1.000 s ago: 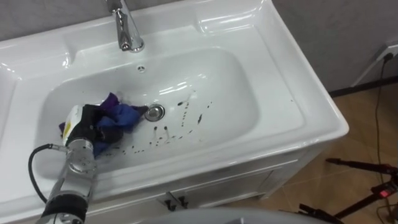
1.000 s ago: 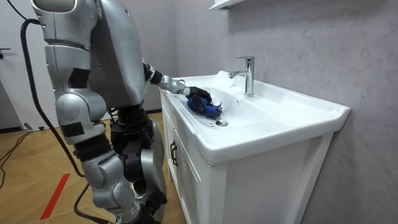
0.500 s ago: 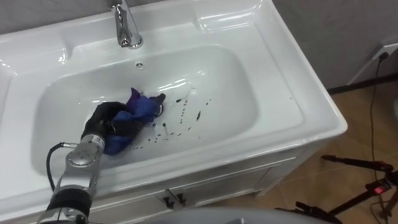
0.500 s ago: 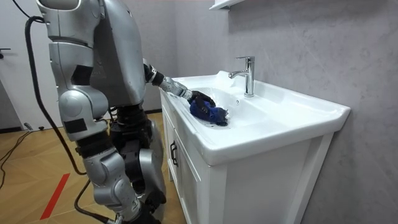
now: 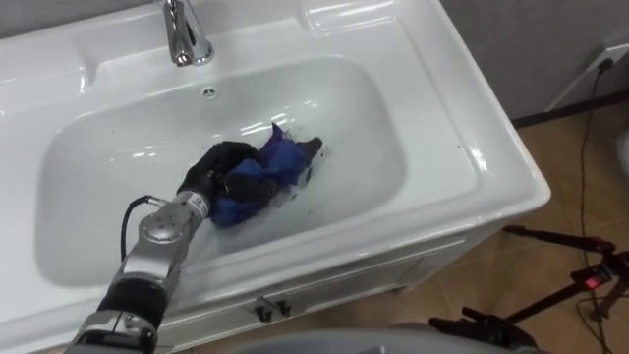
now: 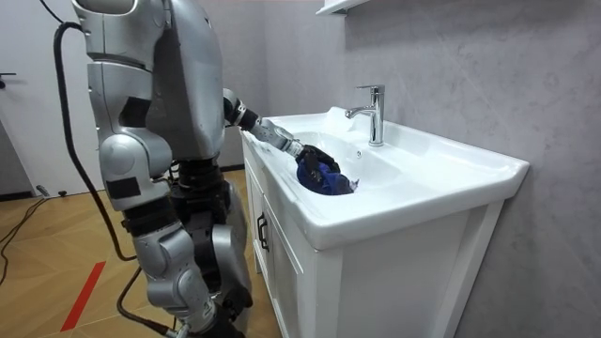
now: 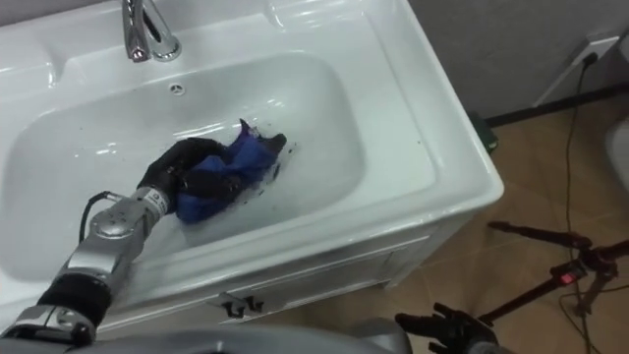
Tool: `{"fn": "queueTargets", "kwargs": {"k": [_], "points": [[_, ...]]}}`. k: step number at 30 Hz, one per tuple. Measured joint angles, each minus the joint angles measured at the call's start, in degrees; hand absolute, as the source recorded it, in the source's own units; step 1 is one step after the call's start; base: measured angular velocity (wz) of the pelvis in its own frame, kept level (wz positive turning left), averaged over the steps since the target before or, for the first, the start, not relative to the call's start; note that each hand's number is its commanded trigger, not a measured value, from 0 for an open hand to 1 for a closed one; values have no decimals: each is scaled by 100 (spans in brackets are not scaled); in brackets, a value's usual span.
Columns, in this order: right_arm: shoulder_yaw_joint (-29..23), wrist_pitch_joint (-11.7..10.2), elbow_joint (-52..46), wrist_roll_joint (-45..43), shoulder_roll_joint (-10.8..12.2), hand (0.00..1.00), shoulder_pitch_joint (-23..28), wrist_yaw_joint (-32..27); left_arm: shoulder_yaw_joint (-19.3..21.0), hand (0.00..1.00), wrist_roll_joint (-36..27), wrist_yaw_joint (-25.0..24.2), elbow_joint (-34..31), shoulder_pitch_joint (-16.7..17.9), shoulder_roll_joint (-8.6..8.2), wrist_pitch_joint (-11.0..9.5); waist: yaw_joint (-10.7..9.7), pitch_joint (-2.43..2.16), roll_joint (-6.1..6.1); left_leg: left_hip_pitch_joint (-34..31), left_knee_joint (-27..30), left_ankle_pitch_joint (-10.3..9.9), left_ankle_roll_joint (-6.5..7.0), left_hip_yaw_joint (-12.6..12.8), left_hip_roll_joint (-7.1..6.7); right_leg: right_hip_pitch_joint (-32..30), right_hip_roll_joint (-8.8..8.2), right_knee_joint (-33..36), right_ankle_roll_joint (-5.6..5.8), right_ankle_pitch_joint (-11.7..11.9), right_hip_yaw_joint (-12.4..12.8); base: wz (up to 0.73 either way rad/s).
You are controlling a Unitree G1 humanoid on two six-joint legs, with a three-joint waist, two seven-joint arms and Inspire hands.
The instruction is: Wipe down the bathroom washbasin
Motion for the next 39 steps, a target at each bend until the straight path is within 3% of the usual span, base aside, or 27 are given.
{"fn": "queueTargets", "kwargs": {"k": [2, 4, 8, 15, 17, 20, 22, 28, 32, 39], "points": [[48, 5, 12, 11, 7, 0, -43, -48, -25, 100, 7, -89, -134, -117, -82, 198, -53, 4, 20, -46, 20, 0, 0, 133, 41, -81, 29, -4, -23, 14, 62, -16], [70, 13, 10, 196, 25, 0, -79, -120, -146, 100, -1, -89, -240, -169, -110, 297, -163, 3, 50, -104, 50, 0, 0, 255, 54, -123, 24, -8, -24, 14, 60, 0], [208, 22, 11, 538, 15, 0, -25, -216, -214, 100, 2, -121, -310, -271, -111, 479, -190, 1, 93, -101, 54, 0, 0, 423, 62, -183, 25, -1, -24, 14, 209, -11], [262, 28, 53, 751, -20, 0, 57, -259, -216, 100, -6, -144, 153, -576, -125, 476, -289, 8, 140, -103, 57, 0, 0, 666, 82, -241, 10, 113, -21, 17, 237, 1], [248, 78, 87, 746, -38, 0, 57, -257, -215, 100, -5, -103, 267, -683, -127, 521, -327, 8, 138, -98, 57, 0, 0, 902, 116, -300, 3, 184, -22, 18, 264, -6], [236, 147, 90, 735, -88, 0, 56, -257, -171, 100, -3, -28, 419, -777, -124, 548, -337, 9, 135, -94, 77, 12, 20, 1033, 121, -421, -16, 298, -31, 14, 385, -18], [246, 168, 107, 659, -114, 0, 56, -277, -171, 100, 15, 48, 467, -802, -122, 551, -417, 9, 127, -100, 92, 14, 24, 1037, 108, -437, -38, 316, -35, -4, 390, -5], [515, 585, 410, -448, -204, 0, 132, -437, -174, 100, 88, 188, 472, -823, -119, 556, -475, 13, 116, -100, 84, 41, 69, 1045, 36, -577, -102, 509, -10, -62, 513, -6], [749, 836, 480, -1092, -163, 0, 266, -349, -202, 100, 664, 238, 317, -828, -126, 547, -502, 19, 107, -112, 89, 42, 69, 1042, 40, -579, -105, 516, -7, -73, 502, 1], [732, 1022, 384, -1663, -96, 0, 219, -186, -234, 100, 1369, 275, 278, -814, -151, 533, -502, 23, 105, -120, 185, 42, 69, 1027, 58, -561, -133, 624, -30, -167, 461, 4]]}}
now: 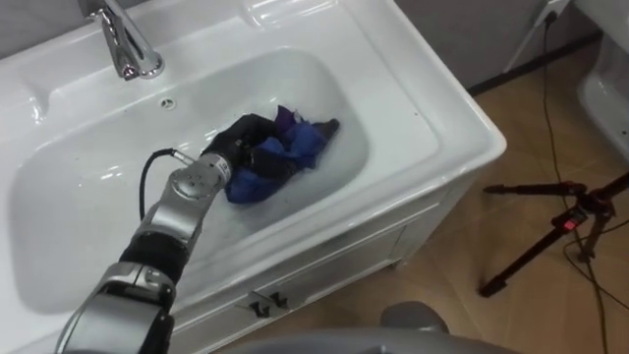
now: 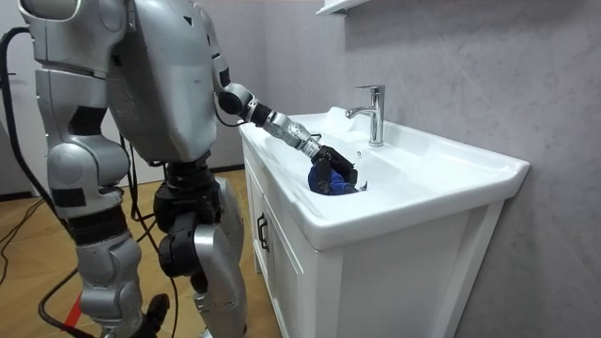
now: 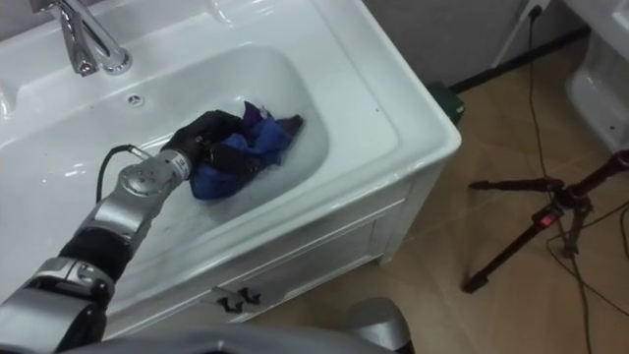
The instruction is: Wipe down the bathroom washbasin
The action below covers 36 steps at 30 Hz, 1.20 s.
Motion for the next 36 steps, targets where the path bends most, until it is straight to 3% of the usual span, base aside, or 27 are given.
{"fn": "queueTargets", "kwargs": {"k": [9, 13, 15, 17, 18, 20, 23, 29, 36], "points": [[-259, 136, -261, -531, 37, 0, 4, -13, 207, 100, 615, 180, 71, 198, -16, -250, 222, 5, -42, 202, -113, 3, -5, -14, -17, 47, -19, 208, -71, -136, -20, -2], [-502, 204, -382, -653, 54, 0, 43, -26, 668, 100, 782, 449, 259, 373, 18, -268, 331, 0, -72, 211, -134, 11, -18, -95, -12, 66, -10, 236, -105, -169, -85, 5], [-691, 230, -387, -681, 52, 0, 36, -66, 896, 100, 869, 558, 420, 413, 141, -271, 398, -7, -57, 212, -138, 16, -29, -123, 12, 91, 31, 199, -122, -162, -89, -2], [-817, 230, -413, -775, 50, 0, 6, -63, 1178, 100, 1145, 775, 497, 640, 486, -270, 503, -51, -24, 203, -138, 28, -58, -215, 90, 122, 130, 83, -193, -110, -84, -13], [-878, 229, -426, -852, 50, 0, 16, -56, 1299, 100, 1295, 838, 498, 729, 542, -270, 532, -72, -11, 197, -138, 38, -75, -231, 108, 133, 155, 45, -211, -98, -86, -10], [-1137, 229, -478, -957, 2, 0, 57, -25, 1623, 100, 1620, 1141, 510, 1113, 764, -269, 594, -184, 77, 178, -108, 60, -113, -298, 165, 176, 230, -44, -254, -75, -92, 0], [-1177, 209, -649, -983, -82, 0, 150, -24, 1765, 100, 2179, 1594, 602, 1486, 950, -264, 668, -192, 173, 298, -114, 110, -187, -501, 169, 361, 252, -71, -317, -116, -148, 4], [-1364, 45, -671, -982, -150, 0, 192, -90, 1843, 100, 3160, 2312, 752, 1748, 928, -259, 707, -176, 252, 441, -233, 231, -256, -658, 185, 526, 278, -98, -412, -179, -233, 6], [-1370, 78, -615, -941, -169, 0, 252, -197, 1846, 100, 3802, 2637, 798, 1858, 907, -103, 716, -177, 259, 509, -287, 265, -294, -697, 240, 493, 335, -11, -513, -256, -161, -9]]}}
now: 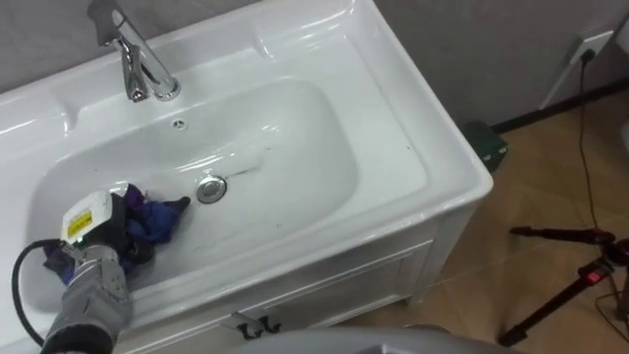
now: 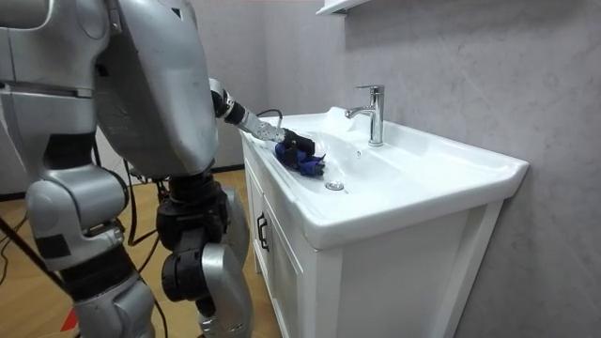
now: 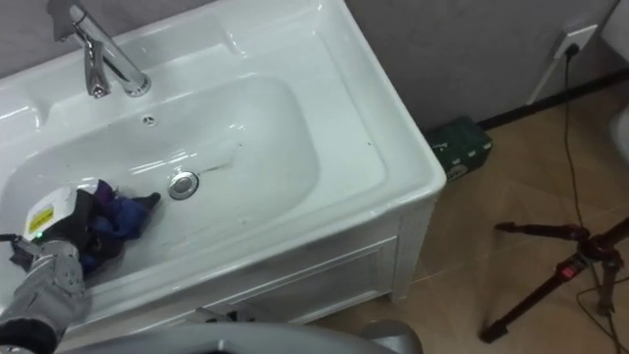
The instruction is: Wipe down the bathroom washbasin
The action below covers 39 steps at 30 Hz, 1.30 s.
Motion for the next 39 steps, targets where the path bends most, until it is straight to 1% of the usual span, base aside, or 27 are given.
{"fn": "queueTargets", "kwargs": {"k": [2, 4, 6, 9, 10, 13, 16, 18, 20, 23, 27, 28, 31, 32, 33, 34, 35, 36, 37, 39], "points": [[-2, -3, 1, 23, -7, 0, 3, -11, 22, 100, 250, 15, 0, 0, 0, 34, 64, -4, 6, 3, 3, 16, -26, -5, 28, -1, 25, 1, -36, -21, 3, -4], [-8, -28, -2, 30, -47, 0, 7, -27, 30, 100, 365, 14, 0, 0, 0, 79, 127, -12, 27, -15, 39, 25, -33, -27, 38, -1, 30, 2, -50, -28, 2, 2], [-13, -38, -9, 66, -95, 0, 8, -45, 31, 100, 390, 2, 0, 1, 0, 143, 162, -32, 55, -69, 107, 27, -32, -87, 46, 1, 29, 3, -57, -31, -18, 8], [-13, -146, -19, 96, -187, 0, 43, -61, 30, 100, 488, -90, -5, 1, 0, 196, 180, -59, 122, -130, 167, 27, -32, -111, 58, 3, 23, -10, -60, -31, -80, 6], [-15, -160, -21, 95, -200, 0, 21, -64, 30, 100, 489, -109, -5, 1, 0, 206, 181, -58, 132, -129, 171, 27, -32, -112, 60, 10, 23, -14, -60, -31, -84, 0], [-21, -301, -3, 89, -234, 0, 1, -79, 30, 100, 482, -146, -10, 0, 0, 216, 180, -50, 158, -143, 183, 27, -32, -116, 61, 36, 17, 44, -61, -30, -102, 0], [-1, -371, 6, 102, -243, 0, -16, -123, 28, 100, 473, -169, -13, 0, 0, 227, 181, -46, 163, -166, 239, 26, -31, -118, 66, 9, 2, 100, -61, -30, -134, -3], [1, -459, 37, 142, -245, 0, -10, -132, 26, 100, 472, -213, 8, 0, 0, 255, 180, -42, 162, -167, 316, 25, -31, -118, 73, 31, -8, 100, -61, -30, -131, -7], [0, -533, 65, 238, -244, 0, -6, -122, 27, 100, 455, -235, 27, 0, 0, 265, 177, -35, 150, -173, 385, 25, -31, -112, 82, 38, -29, 129, -61, -30, -156, -6], [0, -550, 192, 449, -244, 0, -60, -157, 36, 100, 389, -234, 25, -14, -7, 267, 175, -13, 110, -162, 383, 23, -29, -98, 69, -35, -64, 158, -73, -59, -139, -3], [120, -522, 209, 797, -241, 0, -25, -252, 61, 100, -20, -232, -31, -49, -11, 326, 174, -12, 30, -201, 357, 20, -25, -80, 21, -198, -130, 333, -51, -142, -98, -1], [238, -518, 209, 908, -233, 0, -23, -261, 104, 100, -88, -232, -106, -50, -8, 344, 175, 15, -19, -221, 364, 19, -24, -72, 7, -249, -155, 404, -54, -165, -92, 3], [372, -517, 211, 1038, -216, 0, -31, -281, 189, 100, -560, -234, -182, -119, -9, 344, 175, 29, -74, -344, 374, 20, -23, -75, 7, -362, -161, 446, -54, -161, -101, 8], [459, -520, 220, 1045, -216, 0, -73, -297, 201, 100, -767, -234, -176, -168, -23, 344, 212, 31, -91, -406, 381, 20, -23, -73, -1, -450, -176, 505, -54, -166, -88, 0], [471, -522, 246, 1046, -211, 0, -106, -311, 237, 100, -833, -234, -175, -192, -39, 343, 226, 31, -92, -443, 393, 20, -23, -77, 1, -491, -178, 511, -57, -164, -85, 0], [479, -523, 299, 1099, -191, 0, -153, -321, 280, 100, -994, -234, -158, -277, -56, 343, 228, 40, -106, -546, 472, 18, -22, -81, 12, -565, -186, 538, -59, -162, -90, 7], [524, -520, 354, 1146, -162, 0, -196, -322, 317, 100, -1176, -234, -140, -380, -97, 344, 230, 61, -141, -647, 556, 9, -7, -77, 18, -658, -203, 616, -61, -163, -85, 9], [574, -516, 390, 1161, -155, 0, -218, -325, 348, 100, -1244, -234, -106, -447, -117, 343, 252, 62, -149, -706, 590, 5, 0, -77, 24, -712, -206, 641, -62, -164, -80, 5], [695, -503, 416, 1187, -153, 0, -272, -324, 378, 100, -1475, -233, -56, -578, -136, 343, 271, 73, -169, -803, 615, 1, 6, -76, 27, -811, -219, 691, -68, -166, -83, 11], [894, -502, 433, 1247, -92, 0, -281, -369, 361, 100, -2114, -234, -31, -834, -196, 343, 243, 119, -242, -999, 747, -2, 12, -80, 45, -919, -232, 711, -68, -165, -124, 19]]}}
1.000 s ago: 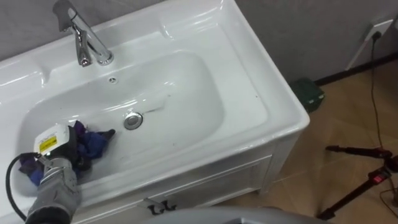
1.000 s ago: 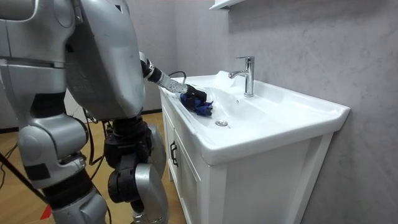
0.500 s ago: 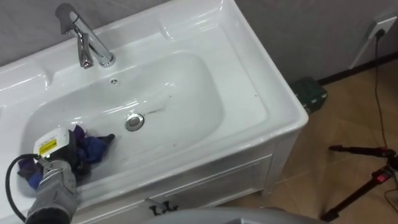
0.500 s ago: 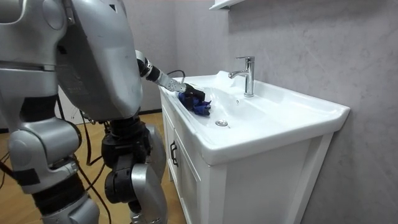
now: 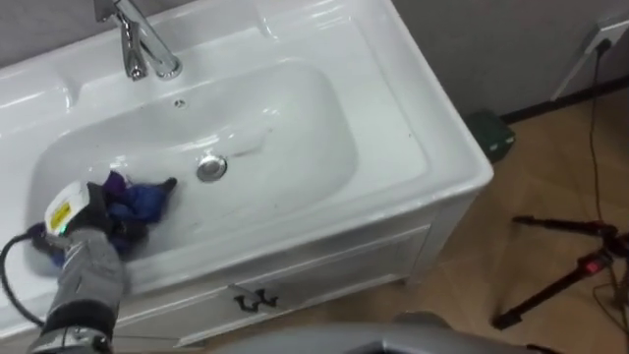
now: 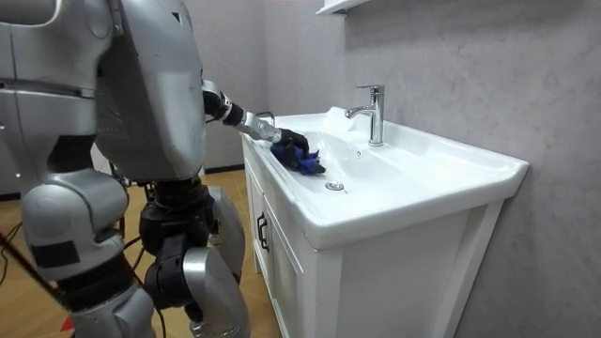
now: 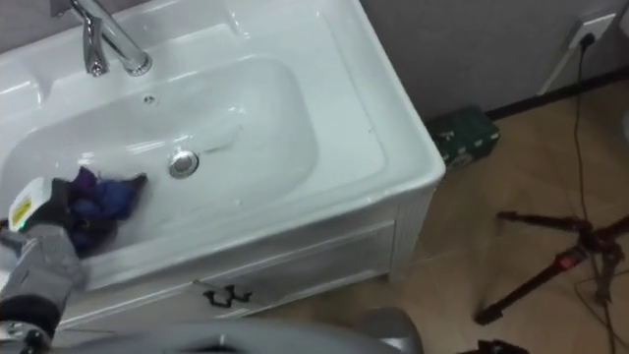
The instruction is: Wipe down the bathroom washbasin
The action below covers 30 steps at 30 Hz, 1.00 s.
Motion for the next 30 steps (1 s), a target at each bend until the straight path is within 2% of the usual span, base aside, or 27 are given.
{"fn": "queueTargets", "kwargs": {"k": [5, 7, 11, 14, 16, 18, 20, 22, 23, 27, 28, 29, 30], "points": [[51, 125, 23, -33, 230, 0, -74, -130, -3, 100, -735, 0, 103, -465, -226, -93, -13, 35, -134, -281, 159, -69, 105, 46, 2, -284, -59, 192, 6, 5, 40, 0], [62, 145, 31, -32, 303, 0, -96, -129, -6, 100, -785, -1, 173, -610, -252, -125, -91, 56, -181, -367, 278, -105, 149, 84, 17, -358, -83, 274, 9, 8, 46, -4], [289, 236, 142, 18, 326, 0, -76, -163, -51, 100, -1144, -1, 451, -983, -259, -128, -191, 54, -211, -565, 654, -223, 174, 166, 155, -504, -44, 324, 25, 28, 91, -4], [364, 302, 236, 14, 331, 0, -99, -205, -67, 100, -1352, -1, 545, -1184, -257, -128, -229, 63, -246, -732, 758, -259, 225, 210, 153, -764, -57, 468, 61, 51, 237, -13], [364, 317, 249, 22, 334, 0, -99, -223, -67, 100, -1446, 0, 546, -1249, -249, -127, -326, 66, -262, -783, 756, -261, 226, 305, 149, -875, -66, 496, 81, 92, 296, -16], [461, 348, 260, 21, 343, 0, -97, -237, -68, 100, -1449, 0, 548, -1331, -244, -128, -407, 96, -309, -817, 758, -262, 227, 346, 160, -947, -65, 510, 110, 133, 349, -13], [488, 415, 294, 6, 372, 0, -86, -233, -120, 100, -1447, 0, 550, -1471, -223, -120, -534, 113, -378, -908, 845, -296, 267, 492, 230, -1045, -42, 513, 137, 153, 369, -7], [543, 433, 338, -29, 374, 0, -72, -178, -181, 100, -1453, 0, 550, -1546, -175, -116, -625, 116, -397, -1006, 956, -352, 323, 567, 326, -1115, -12, 513, 142, 203, 370, -7], [646, 458, 342, -36, 374, 0, -35, -166, -188, 100, -1467, -1, 557, -1593, -163, -95, -635, 116, -399, -1053, 1040, -409, 328, 592, 393, -1147, 21, 513, 148, 232, 378, -9], [735, 536, 375, -5, 376, 0, 36, -119, -189, 100, -1495, -1, 675, -1774, -154, -75, -661, 132, -427, -1098, 1148, -580, 394, 625, 478, -1213, 75, 560, 173, 293, 413, -6], [743, 536, 414, -2, 378, 0, 30, -121, -216, 100, -1499, -1, 691, -1811, -152, -25, -695, 133, -422, -1129, 1212, -713, 381, 618, 537, -1216, 98, 597, 180, 296, 399, -8], [743, 532, 423, 11, 378, 0, 23, -117, -270, 100, -1503, -1, 699, -1841, -151, 0, -728, 133, -421, -1146, 1267, -775, 432, 639, 577, -1218, 101, 600, 182, 316, 371, -9], [743, 532, 426, 11, 378, 0, 23, -121, -318, 100, -1505, 0, 711, -1854, -151, 1, -733, 133, -423, -1143, 1275, -783, 440, 659, 584, -1219, 83, 602, 179, 335, 346, -12]]}}
